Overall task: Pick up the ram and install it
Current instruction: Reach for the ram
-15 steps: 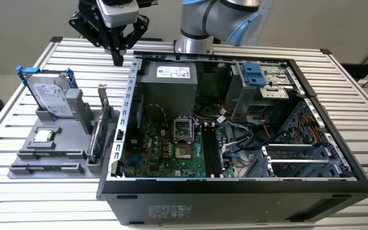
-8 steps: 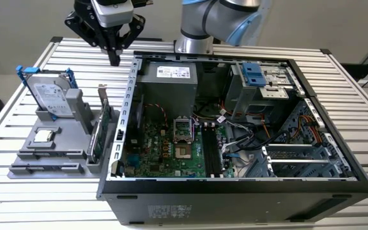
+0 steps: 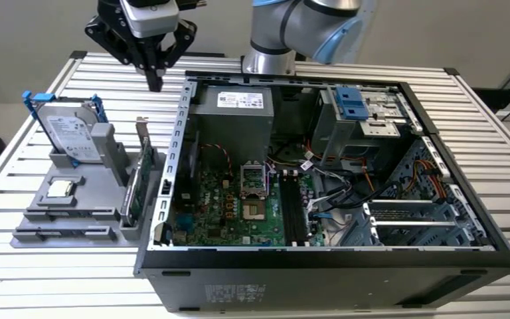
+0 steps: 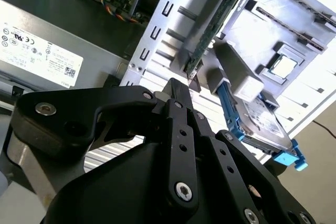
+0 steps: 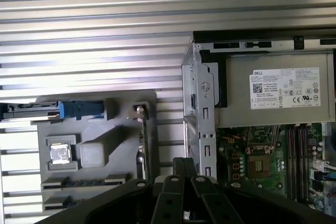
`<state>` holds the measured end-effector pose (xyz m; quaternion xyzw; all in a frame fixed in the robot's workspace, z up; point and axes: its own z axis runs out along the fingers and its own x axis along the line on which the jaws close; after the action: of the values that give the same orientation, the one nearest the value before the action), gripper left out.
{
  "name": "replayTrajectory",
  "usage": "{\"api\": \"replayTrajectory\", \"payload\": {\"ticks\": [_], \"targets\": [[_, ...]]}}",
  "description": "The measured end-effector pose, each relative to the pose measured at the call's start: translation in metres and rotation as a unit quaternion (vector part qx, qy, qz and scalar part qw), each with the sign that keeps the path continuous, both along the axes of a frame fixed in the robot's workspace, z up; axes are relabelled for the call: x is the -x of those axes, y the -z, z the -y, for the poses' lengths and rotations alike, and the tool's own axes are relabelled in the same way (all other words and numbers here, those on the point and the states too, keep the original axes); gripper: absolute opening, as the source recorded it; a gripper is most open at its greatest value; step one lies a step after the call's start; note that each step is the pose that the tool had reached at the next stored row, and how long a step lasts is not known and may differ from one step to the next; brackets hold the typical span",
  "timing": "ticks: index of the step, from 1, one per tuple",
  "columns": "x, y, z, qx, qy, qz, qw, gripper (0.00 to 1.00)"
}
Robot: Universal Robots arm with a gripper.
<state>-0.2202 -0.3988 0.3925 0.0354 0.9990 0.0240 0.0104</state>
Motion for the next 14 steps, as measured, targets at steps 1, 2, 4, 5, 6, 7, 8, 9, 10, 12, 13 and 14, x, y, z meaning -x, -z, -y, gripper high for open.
{"api": "replayTrajectory", "payload": {"ticks": [1, 2, 4, 5, 6, 7, 8, 9, 10, 12, 13, 14], "targets": [[0.0006, 0.0000, 0.0000, 0.0000, 0.000, 0.0000, 1.0000, 0.00], [0.0012, 0.0000, 0.0000, 0.0000, 0.000, 0.0000, 1.0000, 0.00], [0.0023, 0.0000, 0.0000, 0.0000, 0.000, 0.0000, 1.0000, 0.00], [0.0029, 0.0000, 0.0000, 0.0000, 0.000, 0.0000, 1.0000, 0.00], [0.0035, 0.0000, 0.0000, 0.0000, 0.000, 0.0000, 1.0000, 0.00], [0.0039, 0.0000, 0.0000, 0.0000, 0.000, 0.0000, 1.0000, 0.00], [0.0044, 0.0000, 0.0000, 0.0000, 0.000, 0.0000, 1.0000, 0.00], [0.0050, 0.0000, 0.0000, 0.0000, 0.000, 0.0000, 1.0000, 0.00], [0.0054, 0.0000, 0.0000, 0.0000, 0.000, 0.0000, 1.0000, 0.00], [0.0063, 0.0000, 0.0000, 0.0000, 0.000, 0.0000, 1.0000, 0.00], [0.0068, 0.0000, 0.0000, 0.0000, 0.000, 0.0000, 1.0000, 0.00], [0.0072, 0.0000, 0.0000, 0.0000, 0.000, 0.0000, 1.0000, 0.00]]}}
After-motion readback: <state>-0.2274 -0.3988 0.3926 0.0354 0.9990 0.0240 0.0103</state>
